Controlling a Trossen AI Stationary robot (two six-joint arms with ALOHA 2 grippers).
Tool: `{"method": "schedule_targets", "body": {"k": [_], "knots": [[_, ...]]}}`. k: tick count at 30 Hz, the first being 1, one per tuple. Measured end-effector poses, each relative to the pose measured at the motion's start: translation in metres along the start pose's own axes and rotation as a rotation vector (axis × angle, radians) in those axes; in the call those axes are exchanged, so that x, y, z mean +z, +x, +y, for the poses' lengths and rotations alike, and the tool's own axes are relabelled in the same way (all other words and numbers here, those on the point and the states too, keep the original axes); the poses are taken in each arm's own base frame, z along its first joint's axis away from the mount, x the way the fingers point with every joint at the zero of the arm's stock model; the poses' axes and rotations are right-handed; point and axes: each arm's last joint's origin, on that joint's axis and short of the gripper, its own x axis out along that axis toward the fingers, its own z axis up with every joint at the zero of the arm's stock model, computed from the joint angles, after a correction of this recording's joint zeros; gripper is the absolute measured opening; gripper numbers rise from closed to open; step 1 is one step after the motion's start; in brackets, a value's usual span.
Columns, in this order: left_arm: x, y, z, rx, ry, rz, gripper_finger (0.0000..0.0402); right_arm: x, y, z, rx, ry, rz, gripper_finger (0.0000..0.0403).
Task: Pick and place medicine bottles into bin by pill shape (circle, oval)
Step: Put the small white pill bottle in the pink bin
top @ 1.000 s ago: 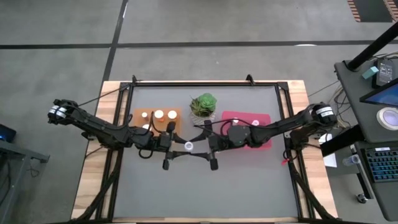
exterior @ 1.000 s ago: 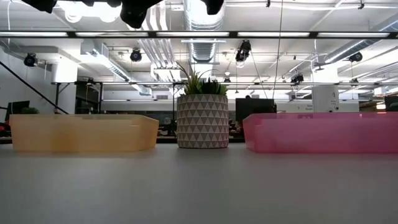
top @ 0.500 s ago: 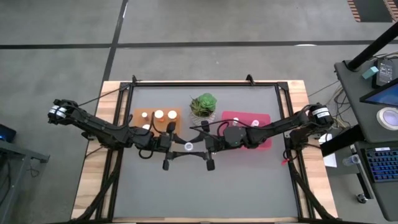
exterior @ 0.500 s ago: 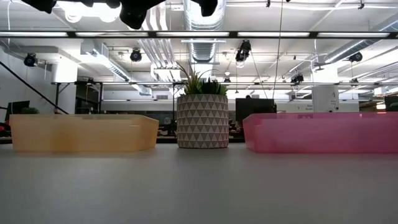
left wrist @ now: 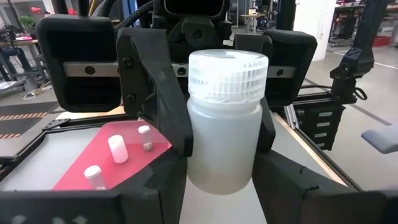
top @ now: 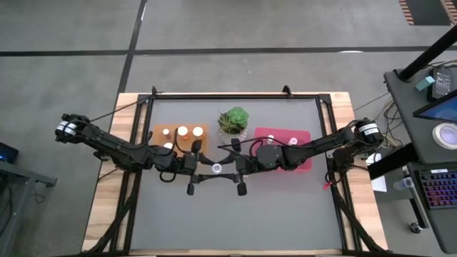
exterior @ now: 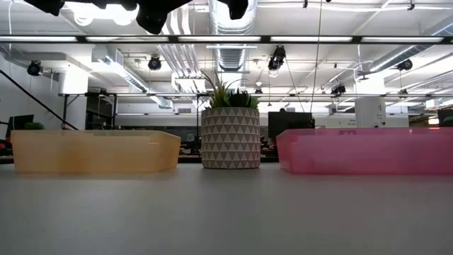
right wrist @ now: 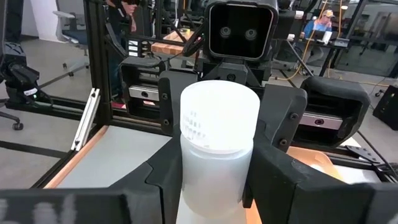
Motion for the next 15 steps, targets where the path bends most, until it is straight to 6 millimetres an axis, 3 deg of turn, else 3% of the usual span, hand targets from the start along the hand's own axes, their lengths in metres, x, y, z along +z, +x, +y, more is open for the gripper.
{"method": "schedule_targets", "body": {"k": [9,15], "knots": [[-0.0021,-0.0002,0.0000,0.000,0.004,0.023,0.0233,-0.0019,-0.0010,0.0005,0.010,-0.002,0.030,0.0142],[-0.0033,-0.0022,0.0003,-0.001,0.008,0.052,0.0250,-0.0025,-0.0090,0.0000,0.017,0.012,0.117,0.0143]]}}
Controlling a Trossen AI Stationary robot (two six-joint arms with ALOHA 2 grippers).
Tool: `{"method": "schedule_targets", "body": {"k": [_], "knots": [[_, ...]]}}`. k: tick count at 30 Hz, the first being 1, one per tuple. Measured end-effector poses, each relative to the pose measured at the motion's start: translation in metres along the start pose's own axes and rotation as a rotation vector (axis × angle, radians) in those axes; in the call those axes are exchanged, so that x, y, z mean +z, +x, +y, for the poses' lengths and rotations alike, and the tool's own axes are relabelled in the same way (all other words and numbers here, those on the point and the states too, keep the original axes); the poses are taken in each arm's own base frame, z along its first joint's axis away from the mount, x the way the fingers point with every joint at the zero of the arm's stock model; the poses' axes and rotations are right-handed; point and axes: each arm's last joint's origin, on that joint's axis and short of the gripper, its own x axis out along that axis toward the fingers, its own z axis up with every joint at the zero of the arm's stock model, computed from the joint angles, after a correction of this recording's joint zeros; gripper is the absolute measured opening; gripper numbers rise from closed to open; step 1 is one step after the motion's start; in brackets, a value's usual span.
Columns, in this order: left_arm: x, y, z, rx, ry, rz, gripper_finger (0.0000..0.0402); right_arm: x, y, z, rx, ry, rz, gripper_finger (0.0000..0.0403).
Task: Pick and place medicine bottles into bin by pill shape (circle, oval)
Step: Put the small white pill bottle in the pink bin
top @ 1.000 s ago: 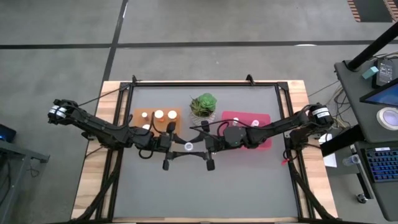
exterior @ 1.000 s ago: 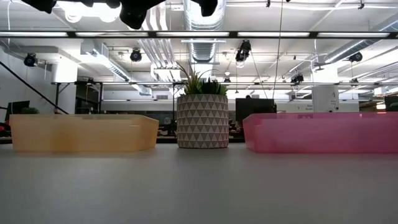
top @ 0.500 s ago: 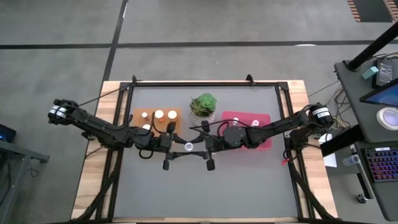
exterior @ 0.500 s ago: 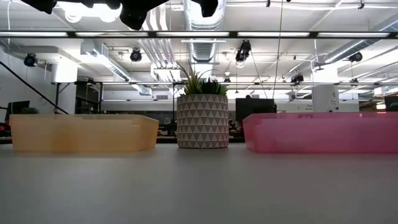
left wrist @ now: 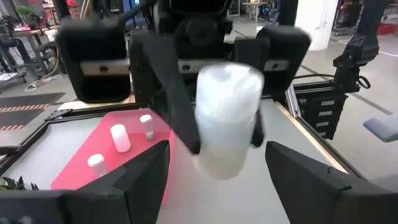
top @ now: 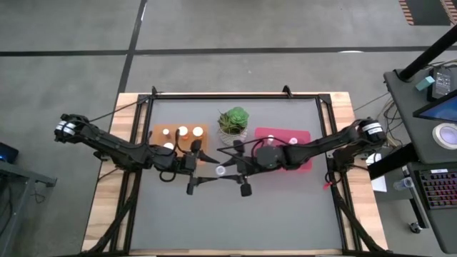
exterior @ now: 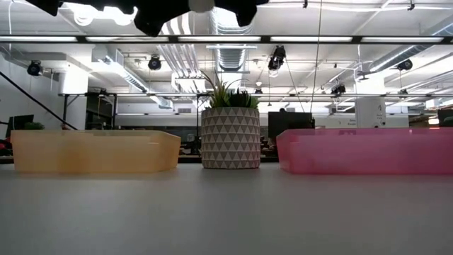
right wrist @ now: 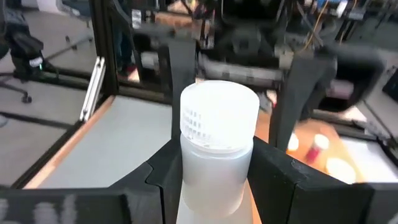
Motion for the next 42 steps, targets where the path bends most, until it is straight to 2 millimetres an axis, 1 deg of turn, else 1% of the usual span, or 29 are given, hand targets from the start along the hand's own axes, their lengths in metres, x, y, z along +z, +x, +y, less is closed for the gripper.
{"method": "schedule_targets", "body": {"k": [5,10,12,17,22,30,35,42], "knots": [[0.001,0.000,0.000,0.000,0.000,-0.002,0.0251,-0.004,-0.009,0.000,0.009,0.040,0.110,0.0143],[0.002,0.001,0.000,0.002,-0.003,-0.019,0.0251,-0.017,-0.011,0.001,0.016,0.082,0.250,0.0143],[0.000,0.003,0.000,0.004,-0.003,-0.019,0.0251,-0.021,-0.010,0.002,0.017,0.081,0.279,0.0143],[-0.005,0.016,0.000,0.016,0.007,-0.057,0.0251,-0.022,-0.009,0.002,0.014,0.094,0.276,0.0143],[-0.016,0.028,0.000,0.027,0.023,-0.037,0.0251,-0.022,-0.008,0.002,0.013,0.091,0.269,0.0144],[-0.018,0.037,0.000,0.030,0.029,-0.022,0.0249,-0.020,-0.008,0.002,0.012,0.091,0.259,0.0144],[-0.017,0.037,0.000,0.032,0.048,-0.035,0.0225,-0.020,-0.008,0.002,0.012,0.092,0.249,0.0144],[-0.017,0.037,0.000,0.031,0.053,-0.035,0.0166,-0.019,-0.008,0.002,0.011,0.099,0.247,0.0144]]}}
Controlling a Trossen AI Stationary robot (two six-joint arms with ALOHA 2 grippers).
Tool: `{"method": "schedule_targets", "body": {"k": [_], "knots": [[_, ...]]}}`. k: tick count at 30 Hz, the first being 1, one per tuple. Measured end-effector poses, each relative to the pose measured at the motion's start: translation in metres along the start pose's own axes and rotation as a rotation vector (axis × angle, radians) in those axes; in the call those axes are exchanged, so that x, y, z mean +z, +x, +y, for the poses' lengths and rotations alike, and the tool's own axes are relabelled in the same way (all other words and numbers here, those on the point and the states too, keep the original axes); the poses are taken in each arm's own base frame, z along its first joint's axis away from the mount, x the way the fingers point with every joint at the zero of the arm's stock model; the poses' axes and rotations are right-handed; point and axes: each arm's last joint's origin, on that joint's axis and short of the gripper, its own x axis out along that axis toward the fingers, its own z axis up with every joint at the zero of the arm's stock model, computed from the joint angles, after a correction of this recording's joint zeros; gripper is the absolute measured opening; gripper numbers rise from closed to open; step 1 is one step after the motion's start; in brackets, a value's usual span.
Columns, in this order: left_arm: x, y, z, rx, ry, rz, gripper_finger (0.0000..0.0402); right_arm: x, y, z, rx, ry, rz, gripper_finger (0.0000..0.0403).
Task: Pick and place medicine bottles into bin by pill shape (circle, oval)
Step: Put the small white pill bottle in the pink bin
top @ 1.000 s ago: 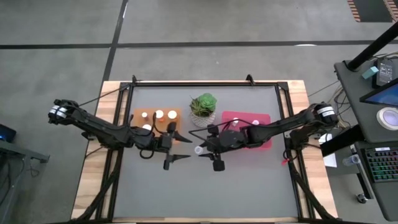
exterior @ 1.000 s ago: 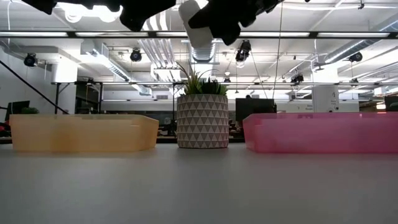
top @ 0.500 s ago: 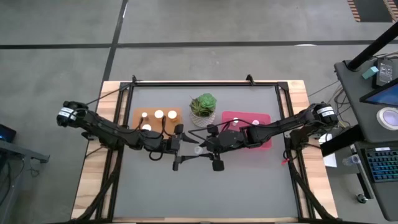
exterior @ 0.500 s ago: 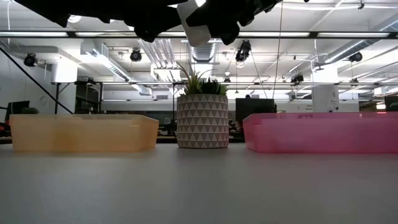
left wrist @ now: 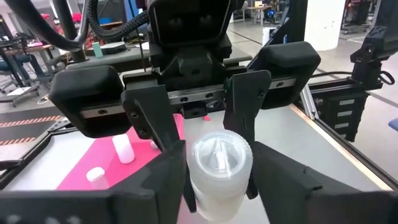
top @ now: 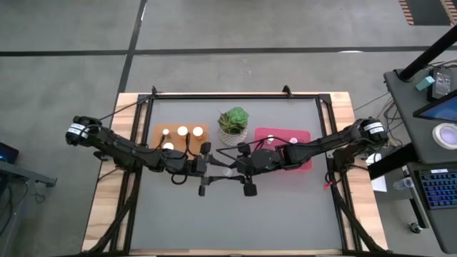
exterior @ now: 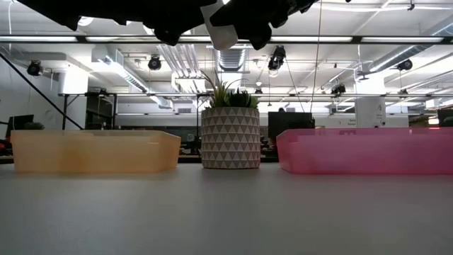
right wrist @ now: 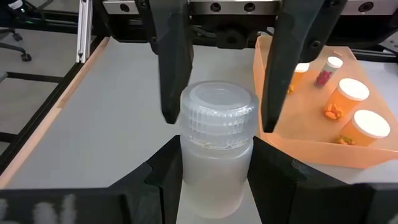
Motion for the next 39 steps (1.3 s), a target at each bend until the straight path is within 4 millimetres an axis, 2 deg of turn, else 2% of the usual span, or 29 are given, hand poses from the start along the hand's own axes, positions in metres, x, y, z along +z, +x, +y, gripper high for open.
{"method": "schedule_targets", "body": {"k": [6,16,21,26,31,39], "knots": [[0.000,0.000,0.000,0.000,0.001,0.001,0.0119,0.000,0.000,0.000,-0.002,0.000,0.001,0.0146],[-0.003,-0.002,0.001,0.043,0.021,0.020,0.0125,-0.001,-0.003,-0.001,-0.012,0.021,0.025,0.0214],[-0.013,-0.005,0.005,0.162,0.015,0.121,0.0125,0.001,-0.020,-0.006,-0.163,0.050,0.071,0.0228],[-0.029,-0.012,0.009,0.318,-0.005,0.285,0.0125,0.003,-0.041,-0.010,-0.276,0.076,0.097,0.0223],[-0.036,-0.022,0.014,0.435,-0.044,0.389,0.0125,-0.002,-0.058,-0.011,-0.290,0.100,0.079,0.0219],[-0.039,-0.049,0.022,0.603,-0.125,0.419,0.0125,-0.016,-0.072,-0.012,-0.288,0.129,0.020,0.0219]]}}
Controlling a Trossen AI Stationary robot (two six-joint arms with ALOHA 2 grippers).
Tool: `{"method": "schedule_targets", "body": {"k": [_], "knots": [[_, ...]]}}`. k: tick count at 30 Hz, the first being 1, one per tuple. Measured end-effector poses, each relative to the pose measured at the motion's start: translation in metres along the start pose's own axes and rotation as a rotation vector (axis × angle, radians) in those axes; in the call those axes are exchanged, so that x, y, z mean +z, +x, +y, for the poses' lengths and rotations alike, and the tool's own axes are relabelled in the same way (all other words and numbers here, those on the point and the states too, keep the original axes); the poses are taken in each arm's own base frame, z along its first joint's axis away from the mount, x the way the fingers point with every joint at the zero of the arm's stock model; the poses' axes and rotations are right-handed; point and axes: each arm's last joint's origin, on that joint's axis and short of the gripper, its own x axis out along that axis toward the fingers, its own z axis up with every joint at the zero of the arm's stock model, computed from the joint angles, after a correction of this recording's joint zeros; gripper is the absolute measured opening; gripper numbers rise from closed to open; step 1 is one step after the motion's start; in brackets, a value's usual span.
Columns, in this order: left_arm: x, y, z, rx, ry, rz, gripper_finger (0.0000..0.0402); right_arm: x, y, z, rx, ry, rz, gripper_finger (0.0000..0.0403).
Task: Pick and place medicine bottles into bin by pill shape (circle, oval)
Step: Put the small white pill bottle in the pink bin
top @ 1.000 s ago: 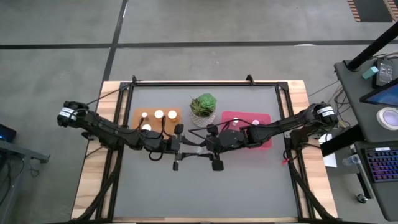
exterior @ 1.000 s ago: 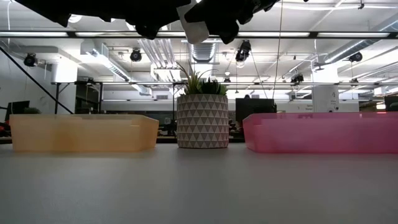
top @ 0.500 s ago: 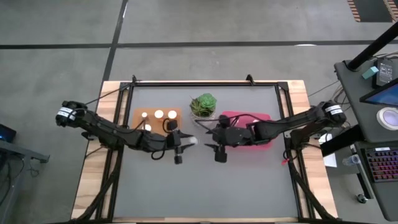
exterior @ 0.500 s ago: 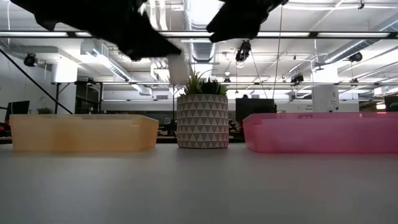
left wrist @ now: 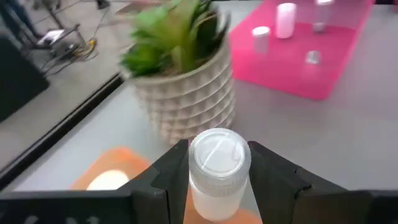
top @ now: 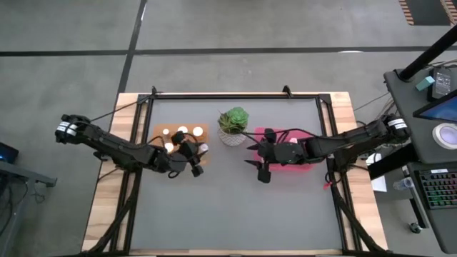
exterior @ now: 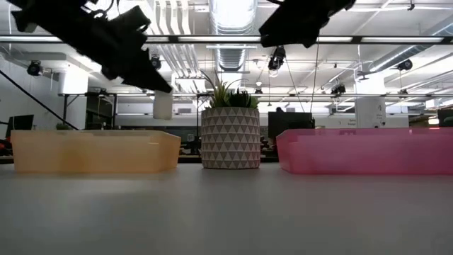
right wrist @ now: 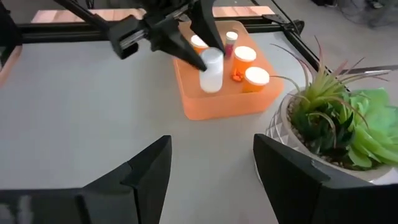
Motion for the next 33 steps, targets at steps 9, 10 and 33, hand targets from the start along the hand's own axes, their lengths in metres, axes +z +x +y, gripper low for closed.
{"method": "schedule_targets", "body": {"k": [9,10,33], "knots": [[-0.045,-0.010,0.030,0.132,-0.159,-0.001,0.0125,-0.005,-0.014,-0.006,0.007,-0.006,-0.057,0.0219],[-0.050,-0.011,0.033,0.150,-0.187,-0.006,0.0125,-0.006,-0.015,-0.006,0.007,-0.010,-0.060,0.0219],[-0.068,0.019,0.038,0.289,-0.290,0.028,0.0125,-0.012,-0.018,-0.008,0.008,-0.053,-0.091,0.0219]]}}
